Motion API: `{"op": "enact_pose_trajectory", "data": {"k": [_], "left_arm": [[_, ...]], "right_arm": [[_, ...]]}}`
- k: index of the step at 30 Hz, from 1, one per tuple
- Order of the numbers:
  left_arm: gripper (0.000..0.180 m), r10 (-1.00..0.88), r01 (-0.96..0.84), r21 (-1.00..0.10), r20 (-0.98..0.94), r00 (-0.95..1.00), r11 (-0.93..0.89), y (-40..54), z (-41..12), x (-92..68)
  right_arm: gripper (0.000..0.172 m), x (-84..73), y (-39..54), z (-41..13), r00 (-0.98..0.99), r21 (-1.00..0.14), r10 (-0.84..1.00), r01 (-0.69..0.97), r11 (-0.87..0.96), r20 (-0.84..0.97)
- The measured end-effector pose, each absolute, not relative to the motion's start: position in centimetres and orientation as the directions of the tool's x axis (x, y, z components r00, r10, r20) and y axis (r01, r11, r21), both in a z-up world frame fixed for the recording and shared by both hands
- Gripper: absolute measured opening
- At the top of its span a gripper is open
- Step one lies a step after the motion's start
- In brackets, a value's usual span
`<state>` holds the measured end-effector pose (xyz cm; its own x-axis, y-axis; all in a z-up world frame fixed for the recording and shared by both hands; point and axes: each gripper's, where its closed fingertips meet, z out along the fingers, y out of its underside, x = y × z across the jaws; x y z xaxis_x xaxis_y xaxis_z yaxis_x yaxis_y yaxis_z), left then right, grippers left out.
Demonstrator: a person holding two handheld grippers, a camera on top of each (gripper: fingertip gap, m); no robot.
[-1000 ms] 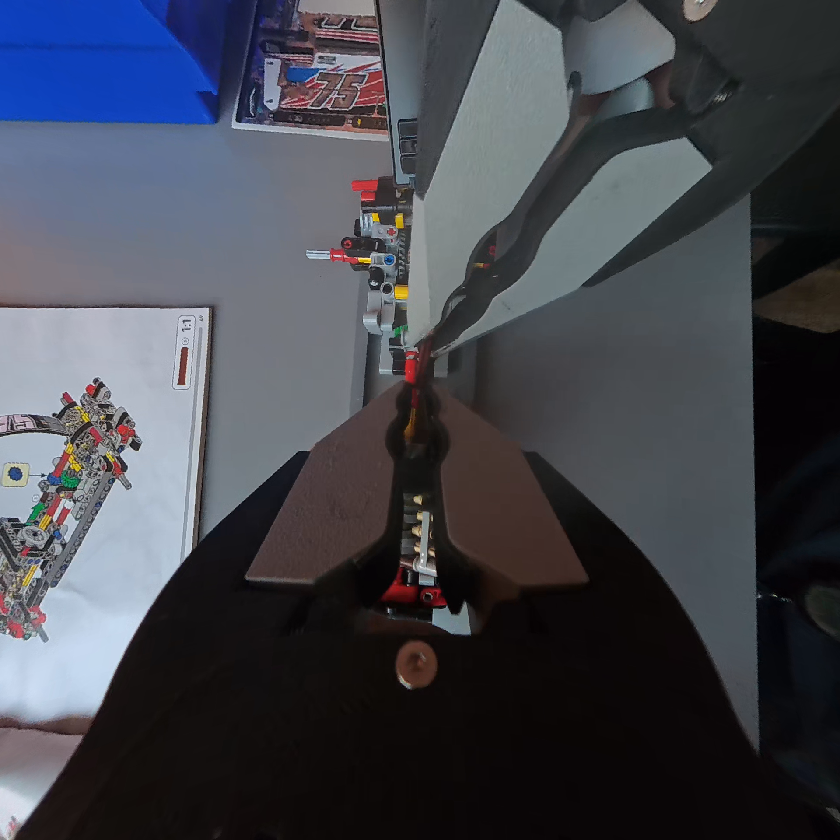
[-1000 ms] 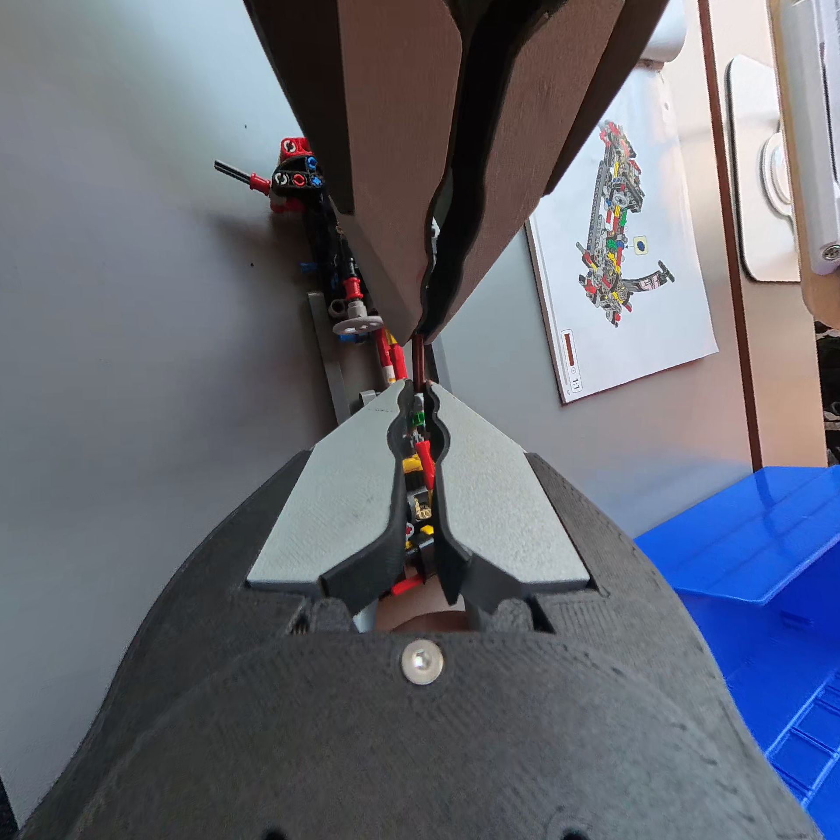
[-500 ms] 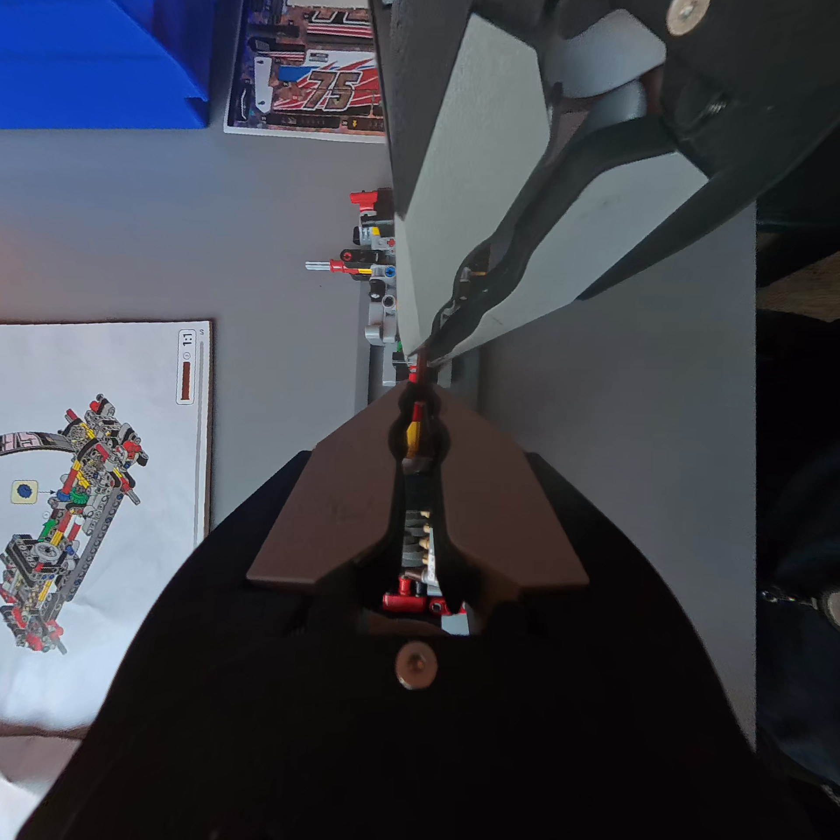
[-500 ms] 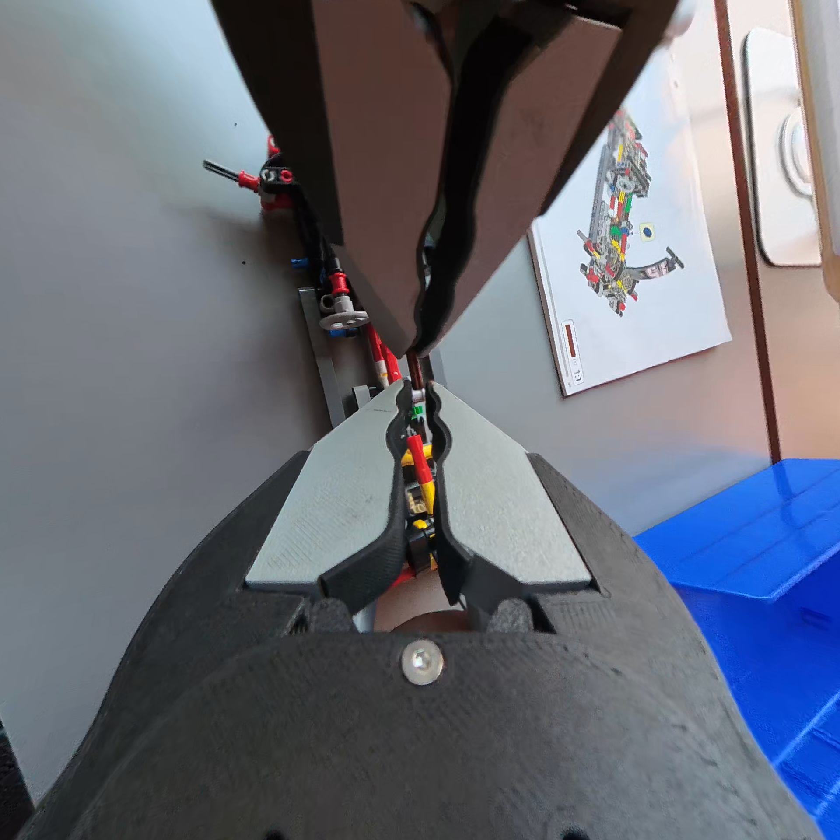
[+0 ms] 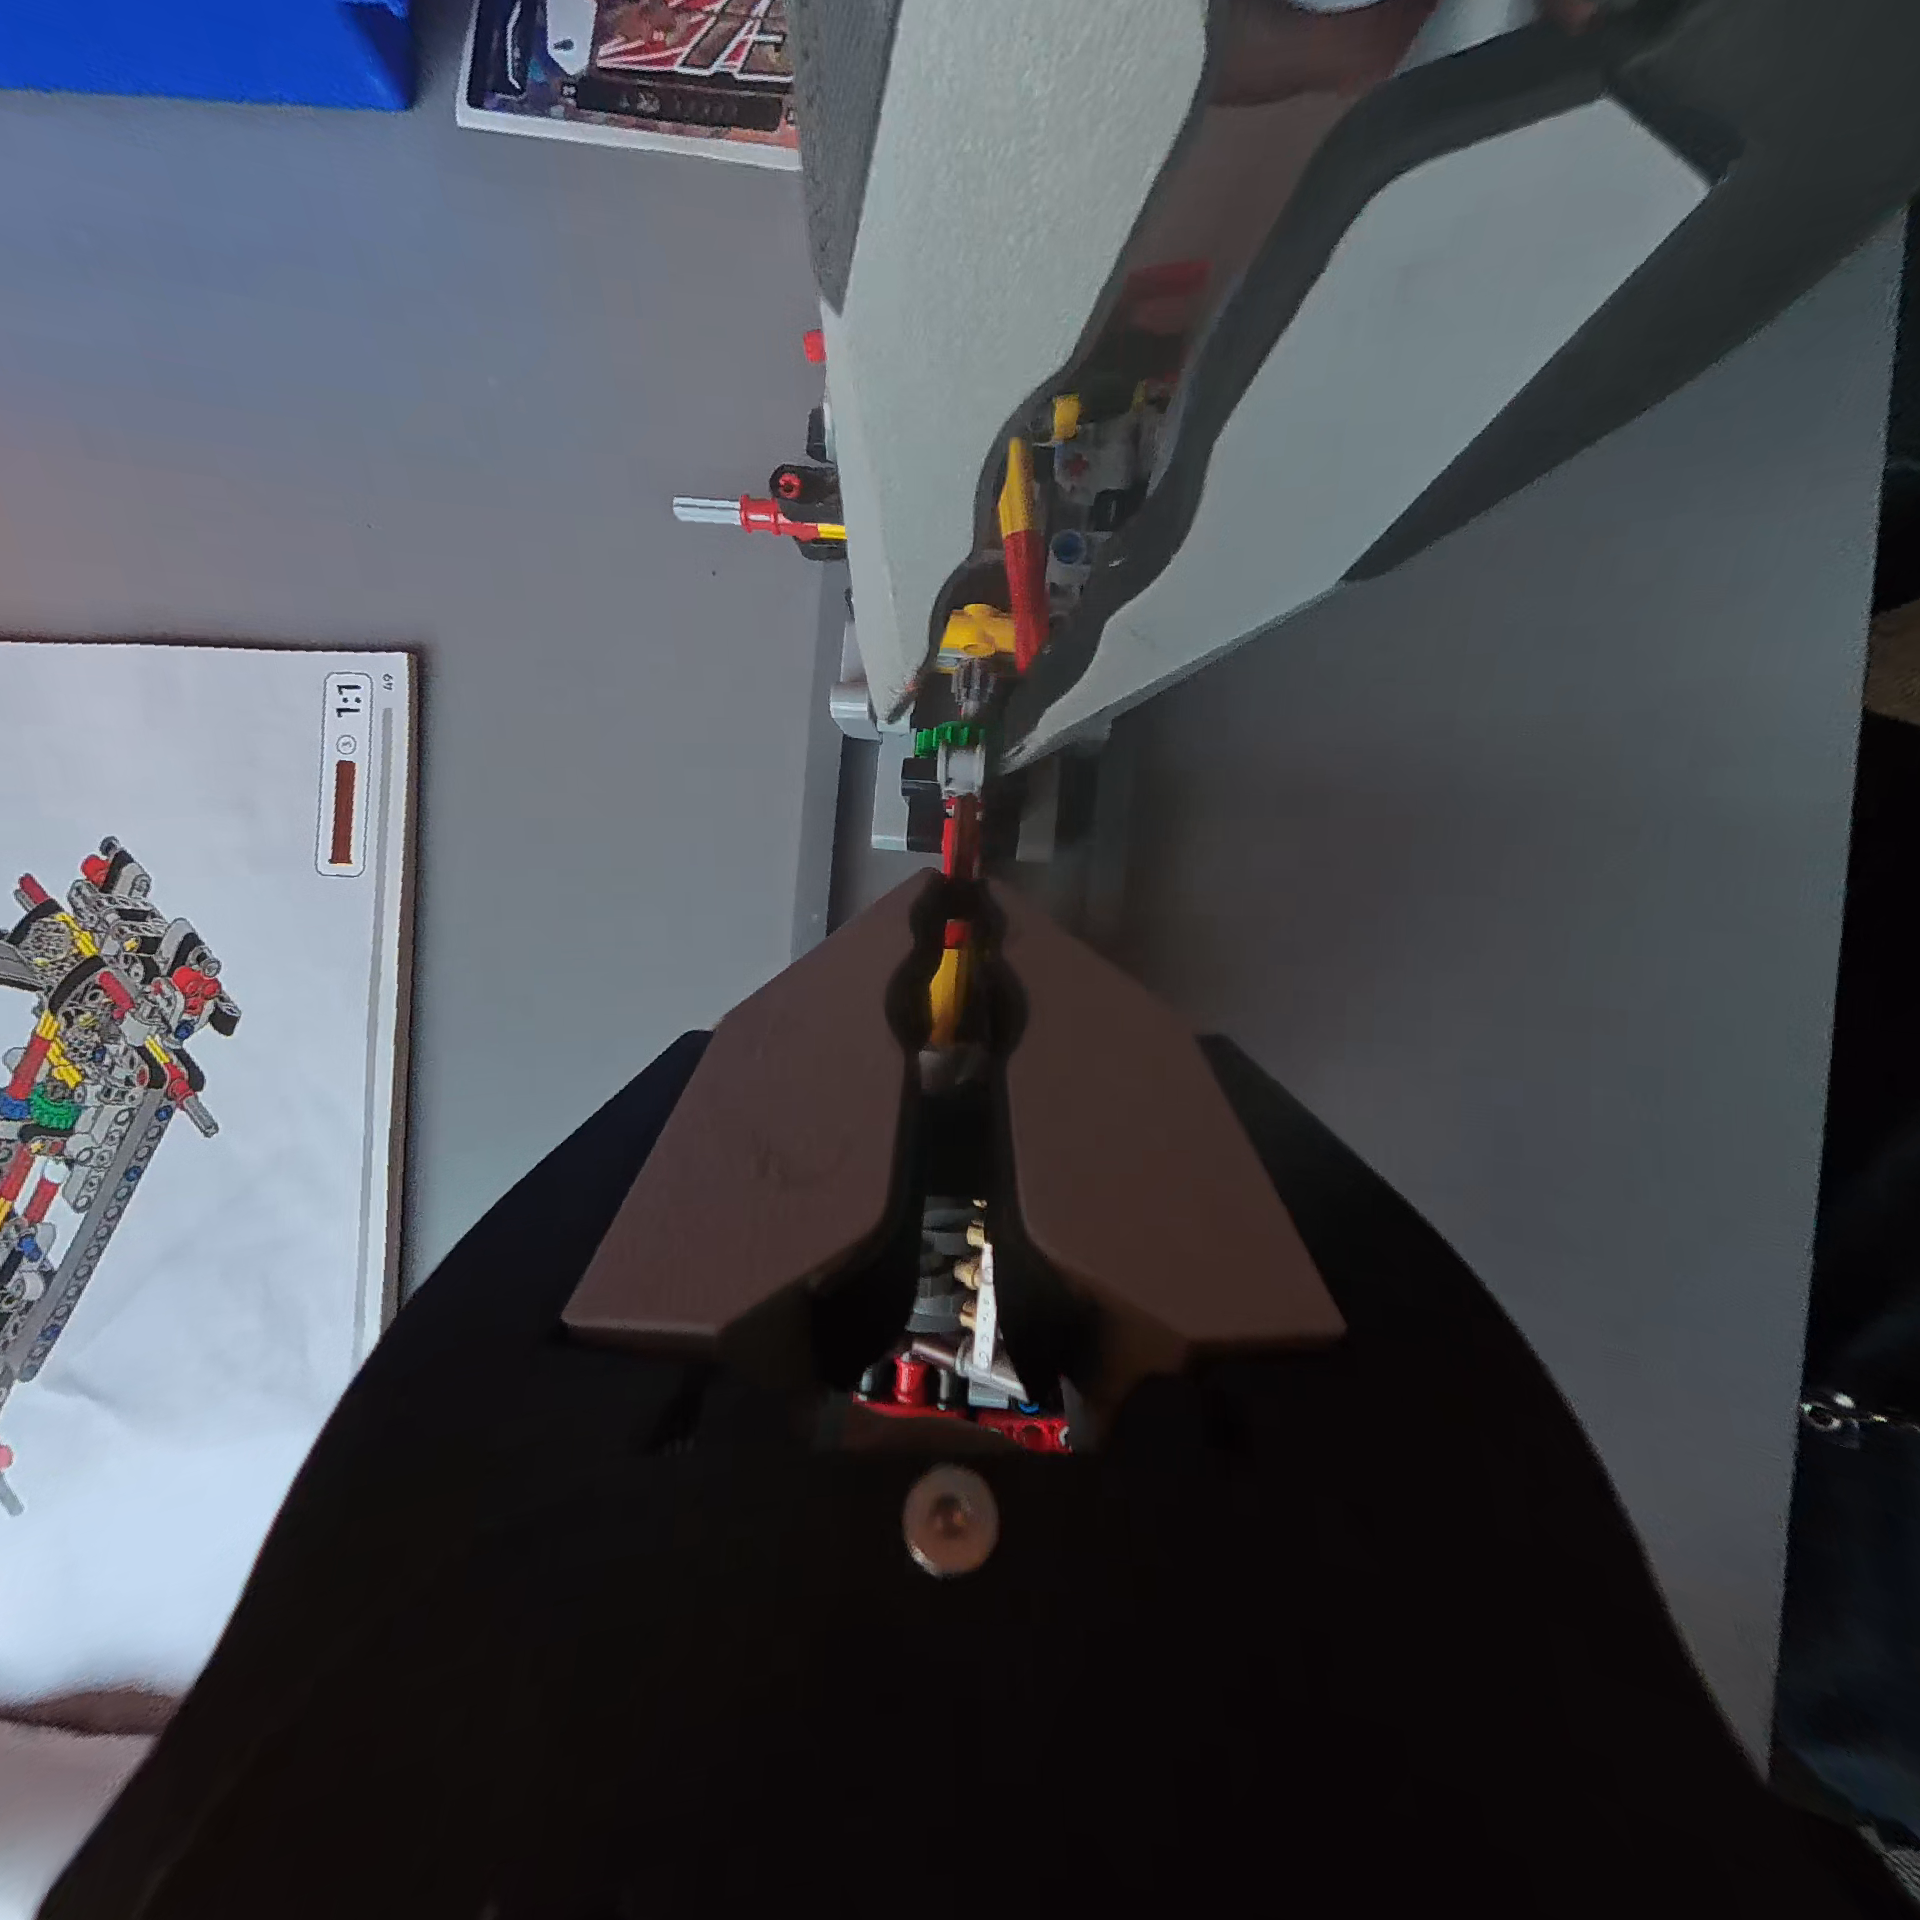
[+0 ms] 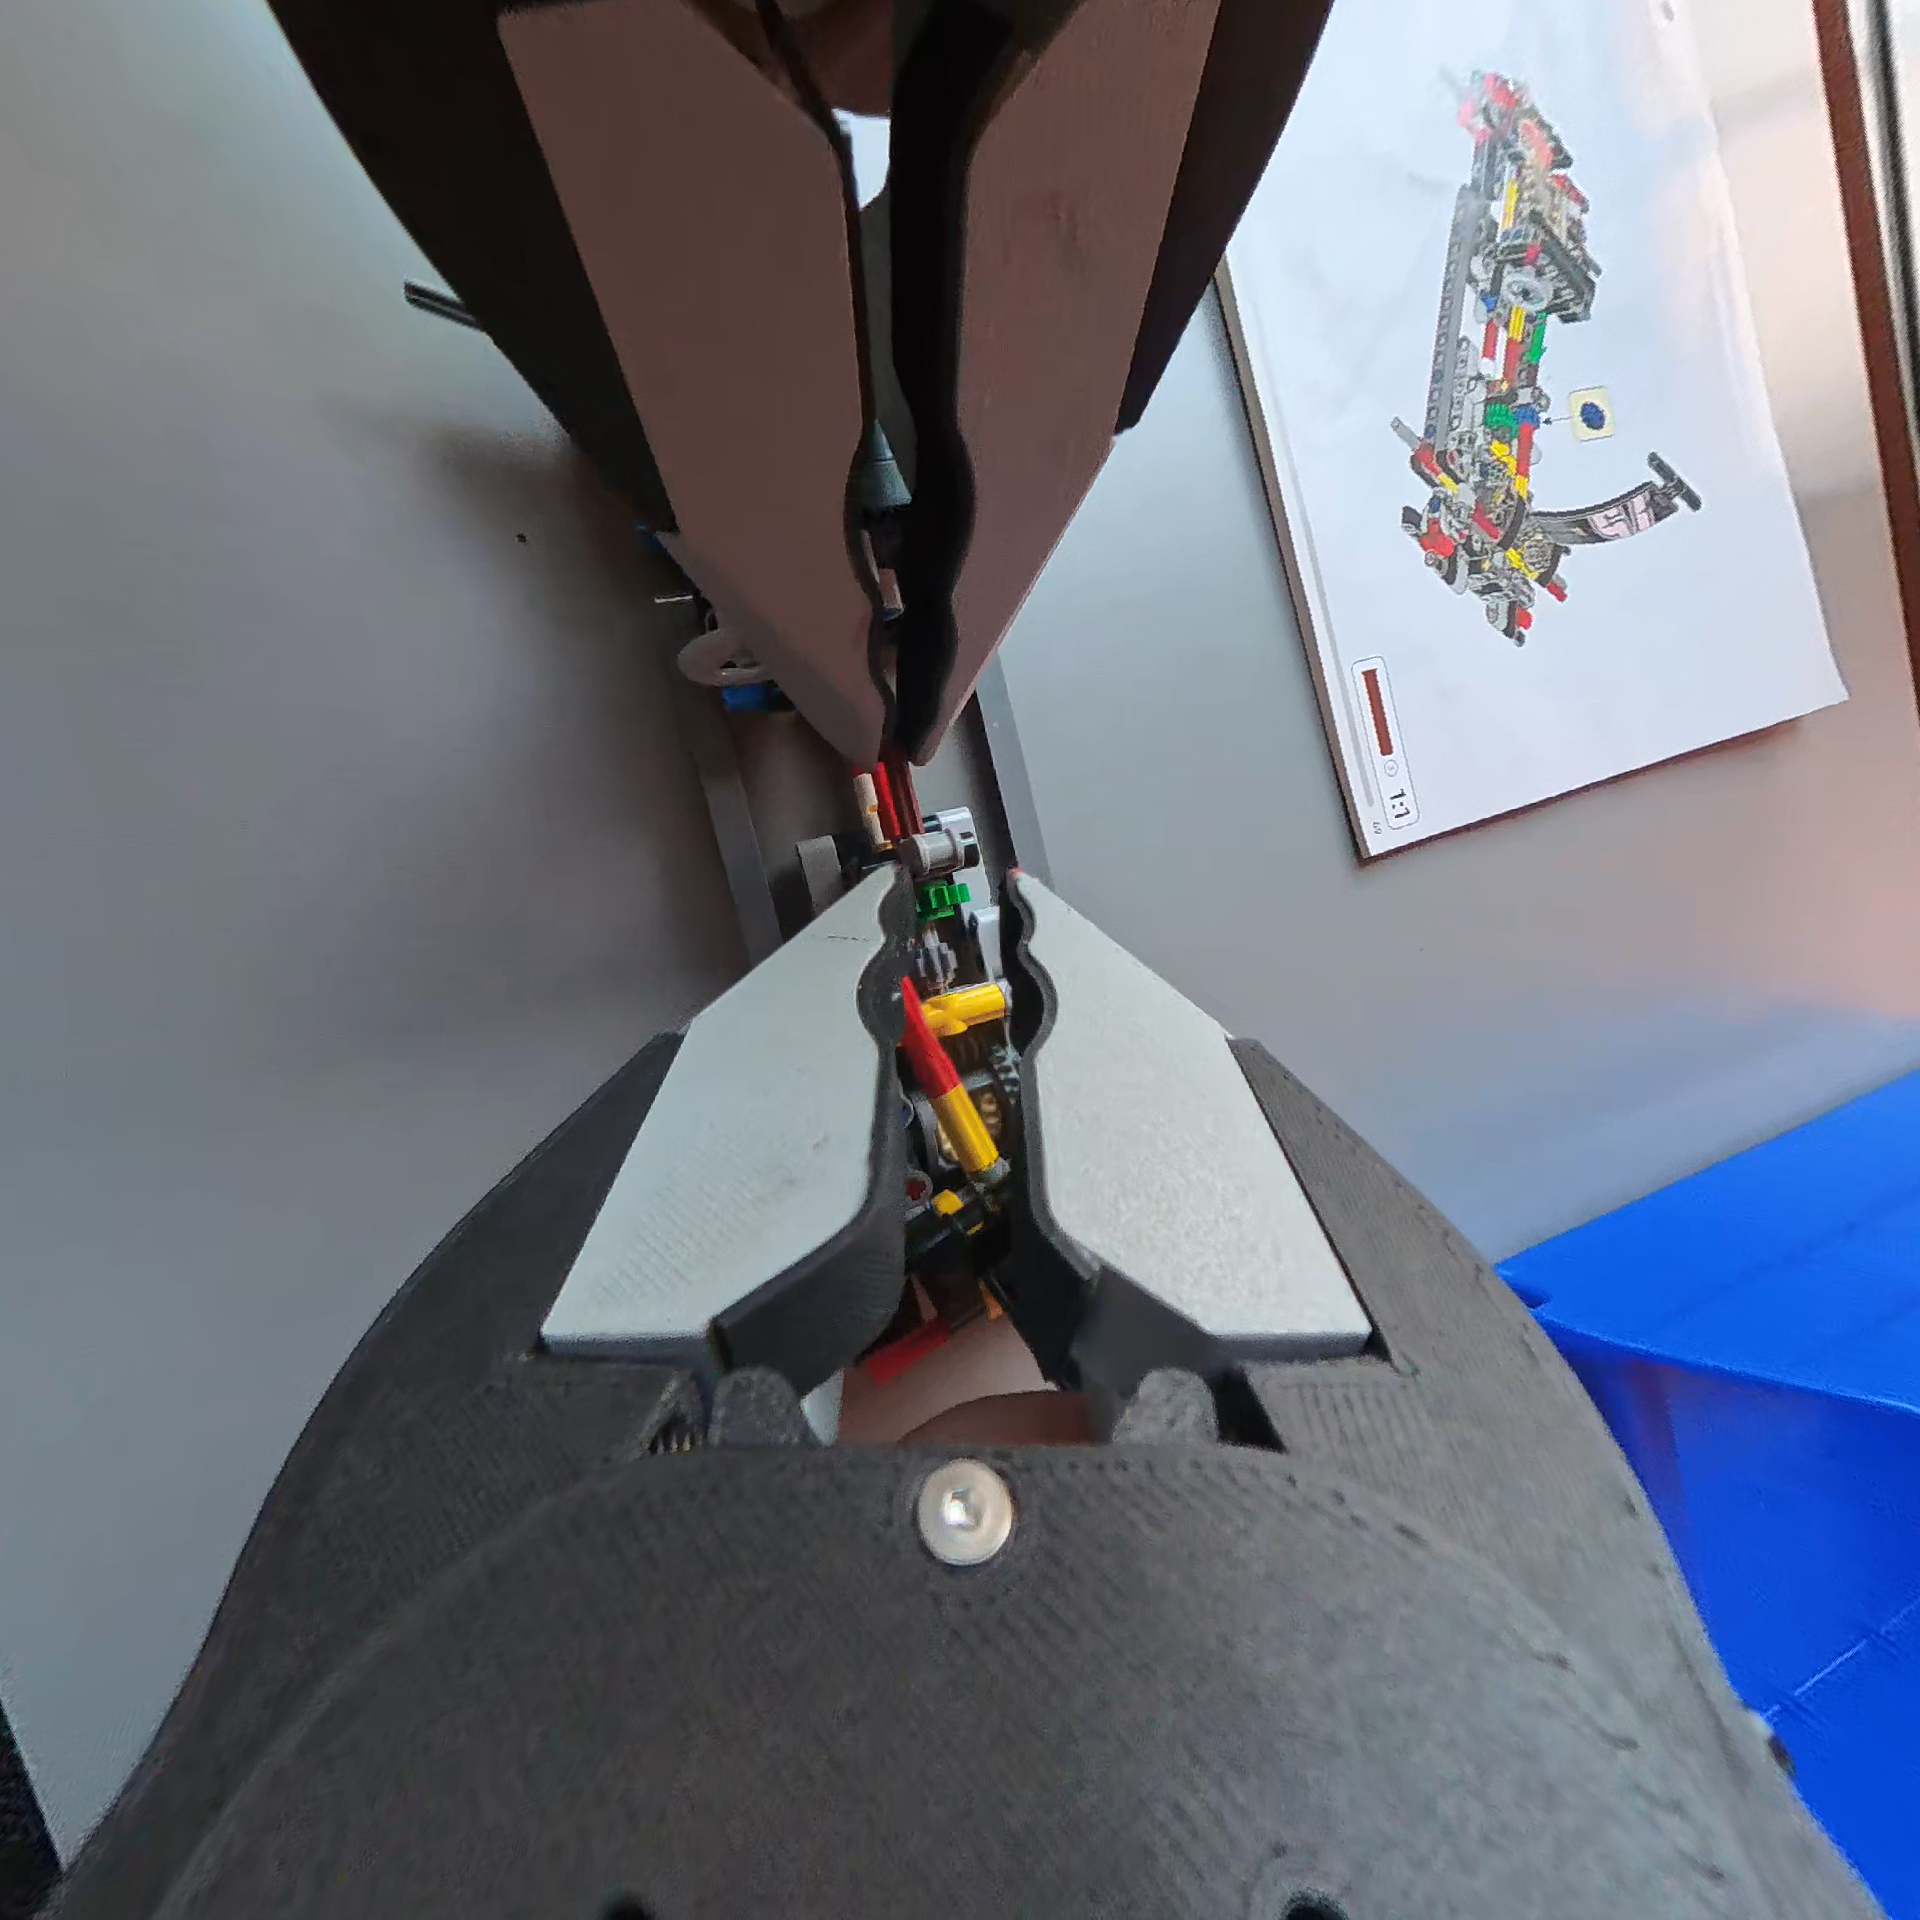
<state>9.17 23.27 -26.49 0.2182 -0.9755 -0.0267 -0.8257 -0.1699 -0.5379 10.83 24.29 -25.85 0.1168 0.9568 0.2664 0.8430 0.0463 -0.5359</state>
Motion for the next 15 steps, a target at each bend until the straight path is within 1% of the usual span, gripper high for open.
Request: {"op": "enact_pose_trajectory", "data": {"k": [5,7,15], "left_arm": [[0.001,-0.973,-0.801,-0.568,-0.004,0.23,-0.187,23.45,-26.4,9.2],[0.0,-0.975,-0.788,-0.589,0.0,0.224,-0.181,23.42,-26.24,9.41],[0.001,-0.978,-0.787,-0.595,-0.008,0.209,-0.164,23.63,-26.23,9.92]], "right_arm": [[0.011,10.74,24.19,-26.14,0.111,-0.543,0.96,0.838,0.048,0.255],[0.007,10.73,24.08,-26.22,0.109,-0.549,0.962,0.835,0.048,0.251],[0.005,10.9,24.13,-26.34,0.116,-0.55,0.958,0.834,0.05,0.263]]}}
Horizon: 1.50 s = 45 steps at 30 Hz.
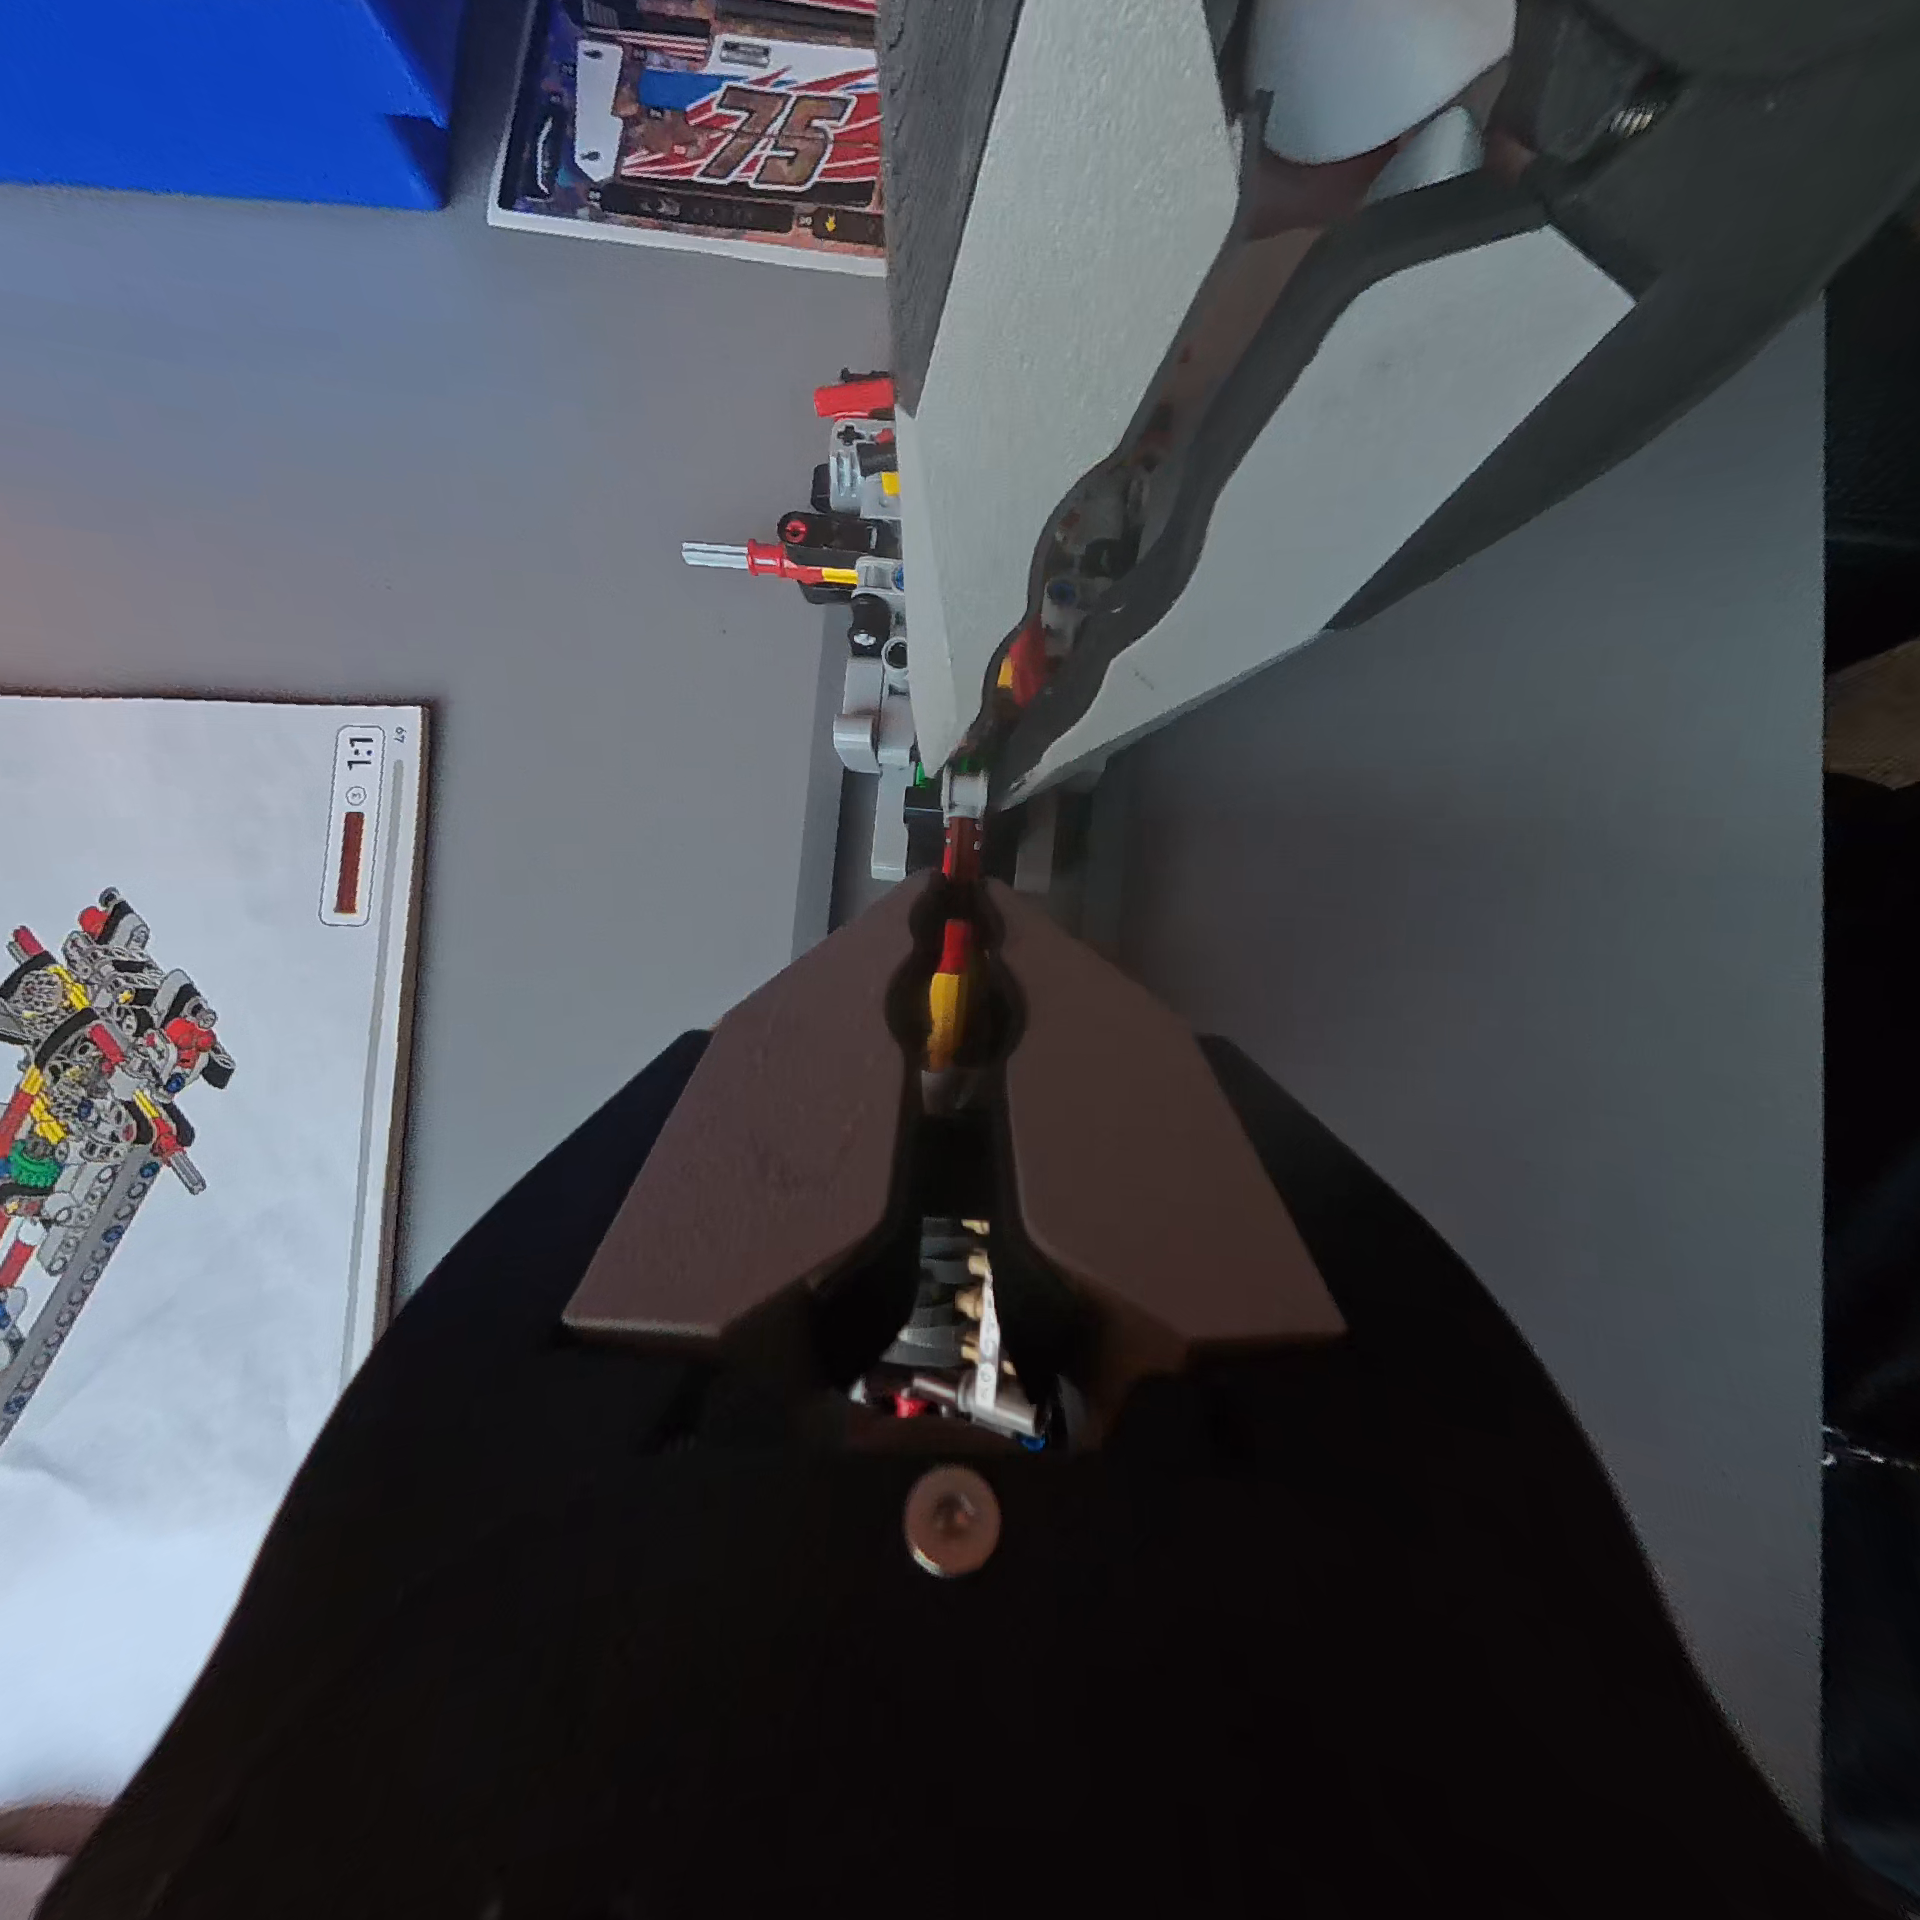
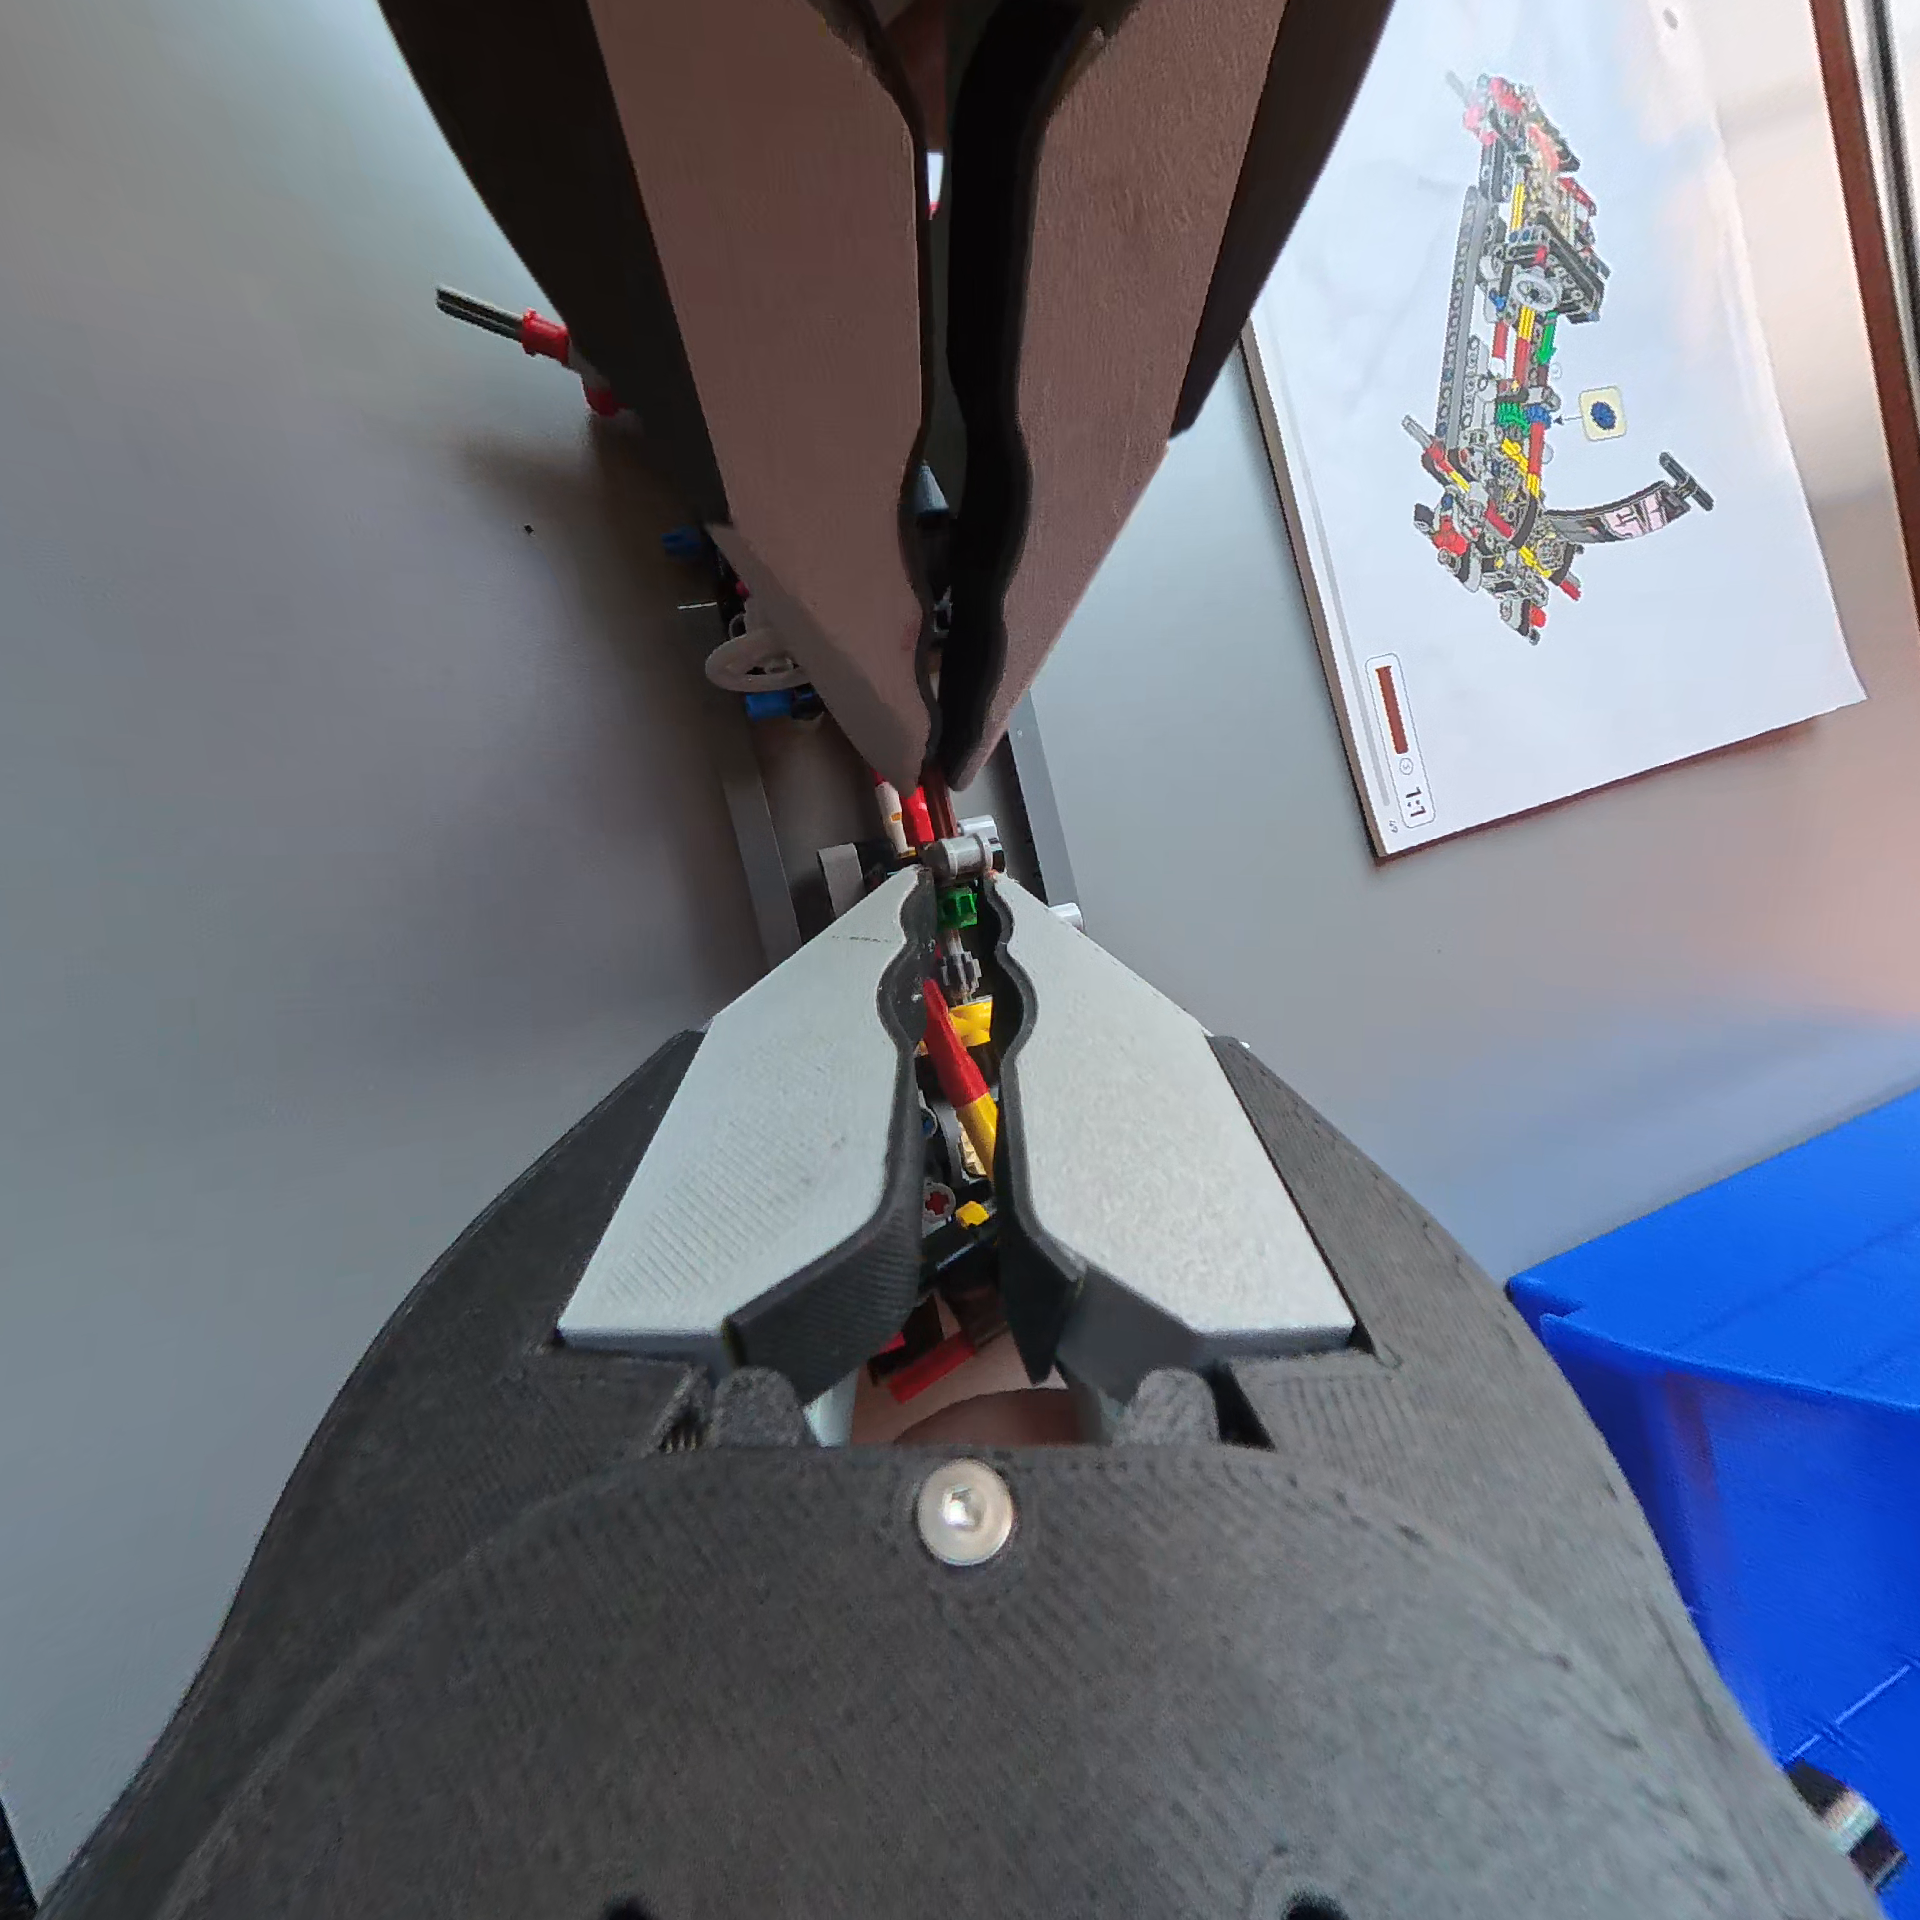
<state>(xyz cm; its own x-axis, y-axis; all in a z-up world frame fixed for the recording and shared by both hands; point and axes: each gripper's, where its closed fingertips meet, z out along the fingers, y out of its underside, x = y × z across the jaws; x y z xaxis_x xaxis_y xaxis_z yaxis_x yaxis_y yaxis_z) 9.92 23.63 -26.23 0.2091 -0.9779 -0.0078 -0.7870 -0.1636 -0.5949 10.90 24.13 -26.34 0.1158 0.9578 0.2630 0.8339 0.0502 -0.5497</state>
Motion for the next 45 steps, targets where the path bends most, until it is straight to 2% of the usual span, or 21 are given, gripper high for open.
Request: {"op": "enact_pose_trajectory", "data": {"k": [6,9,15,17,20,23,27,30,36,42,45], "left_arm": [[0.001,-0.983,-0.808,-0.576,-0.04,0.178,-0.123,23.8,-26.4,10.7],[0.0,-0.983,-0.805,-0.578,-0.026,0.18,-0.132,23.6,-26.4,11.2],[0.002,-0.98,-0.798,-0.584,-0.022,0.199,-0.149,23.7,-26.3,11.1],[0.016,-0.977,-0.798,-0.58,-0.023,0.213,-0.16,23.8,-26.1,10.8],[0.017,-0.972,-0.768,-0.615,-0.013,0.237,-0.179,24.0,-24.9,10.4],[0.033,-0.958,-0.76,-0.613,-0.022,0.287,-0.214,24.7,-23.5,8.9],[0.027,-0.932,-0.781,-0.581,-0.1,0.348,-0.229,24.8,-21.8,3.0],[0.028,-0.894,-0.811,-0.487,-0.122,0.431,-0.324,24.8,-23.5,-3.1],[0.024,-0.84,-0.801,-0.402,-0.123,0.528,-0.444,23.9,-28.3,-8.6],[0.022,-0.831,-0.764,-0.451,-0.083,0.551,-0.461,23.8,-29.1,-8.5],[0.015,-0.827,-0.749,-0.467,-0.064,0.559,-0.47,24.1,-29.5,-8.3]], "right_arm": [[0.005,10.9,24.2,-26.3,0.133,-0.547,0.953,0.836,0.04,0.273],[0.016,11.0,24.1,-26.1,0.152,-0.537,0.942,0.843,0.035,0.3],[0.016,12.6,23.7,-25.8,0.162,-0.485,0.915,0.874,0.04,0.368],[0.016,12.9,23.5,-25.7,0.176,-0.493,0.913,0.87,0.031,0.368],[0.015,12.9,23.3,-25.5,0.198,-0.525,0.914,0.851,0.02,0.355],[0.016,13.0,23.2,-25.5,0.212,-0.53,0.907,0.848,0.014,0.363],[0.015,13.4,22.6,-24.5,0.245,-0.569,0.895,0.822,0.013,0.374],[0.014,14.0,22.0,-23.7,0.278,-0.61,0.885,0.792,0.009,0.374],[0.013,14.1,21.0,-23.1,0.334,-0.684,0.879,0.729,-0.011,0.342],[0.013,14.1,20.0,-23.4,0.335,-0.694,0.887,0.719,-0.023,0.318],[0.012,14.0,19.7,-23.5,0.342,-0.71,0.891,0.704,-0.031,0.3]]}}
